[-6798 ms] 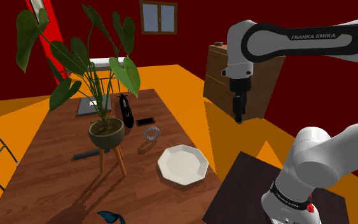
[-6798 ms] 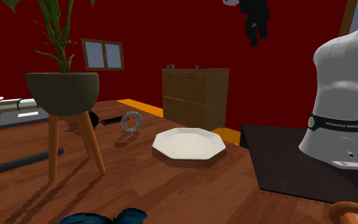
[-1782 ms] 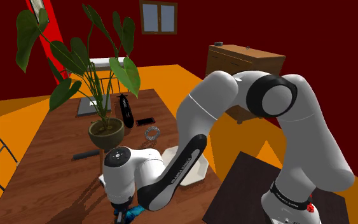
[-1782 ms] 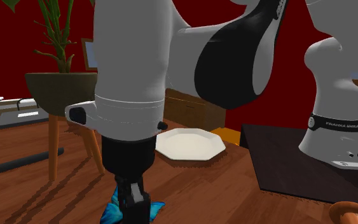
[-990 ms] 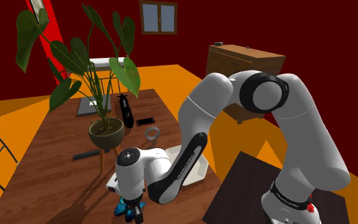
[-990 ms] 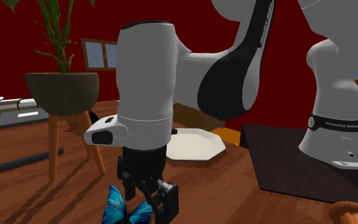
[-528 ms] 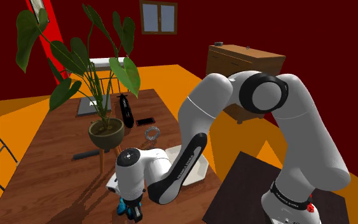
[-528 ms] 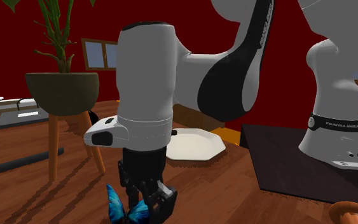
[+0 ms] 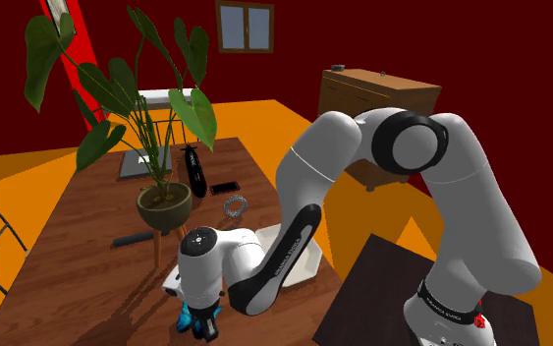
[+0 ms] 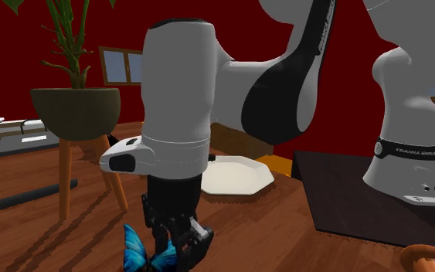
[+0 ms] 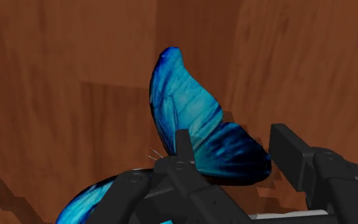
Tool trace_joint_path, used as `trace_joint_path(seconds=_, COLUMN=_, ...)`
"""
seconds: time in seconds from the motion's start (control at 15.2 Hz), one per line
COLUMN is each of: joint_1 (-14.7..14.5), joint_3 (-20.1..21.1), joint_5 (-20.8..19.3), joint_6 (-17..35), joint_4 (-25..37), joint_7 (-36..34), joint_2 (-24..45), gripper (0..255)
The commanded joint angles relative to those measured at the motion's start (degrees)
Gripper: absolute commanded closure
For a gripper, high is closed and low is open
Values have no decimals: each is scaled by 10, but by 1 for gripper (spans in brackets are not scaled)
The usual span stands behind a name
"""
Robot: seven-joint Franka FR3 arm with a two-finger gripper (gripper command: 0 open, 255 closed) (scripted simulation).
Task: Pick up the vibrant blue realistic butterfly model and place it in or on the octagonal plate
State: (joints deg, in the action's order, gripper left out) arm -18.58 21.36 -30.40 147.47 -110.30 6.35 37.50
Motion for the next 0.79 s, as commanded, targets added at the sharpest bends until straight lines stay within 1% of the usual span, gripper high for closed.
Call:
trace_joint_path(seconds=0.0, joint_1=1, joint_3=-2, joint_5=1, joint_6=-5, joint_4=2, joint_7=3, joint_2=8, gripper=255)
trace_joint_path(seconds=0.46, joint_1=18, joint_3=22, joint_5=26, joint_6=-37, joint_4=-8, joint_7=21, joint_2=-35, gripper=255)
trace_joint_path(seconds=0.53, joint_1=16, joint_3=19, joint_5=23, joint_6=-33, joint_4=-6, joint_7=19, joint_2=-29, gripper=255)
trace_joint_path(seconds=0.59, joint_1=16, joint_3=19, joint_5=23, joint_6=-33, joint_4=-6, joint_7=19, joint_2=-29, gripper=0)
trace_joint_path(seconds=0.73, joint_1=85, joint_3=53, joint_5=40, joint_6=-1, joint_4=-37, joint_7=129, joint_2=-44, gripper=0)
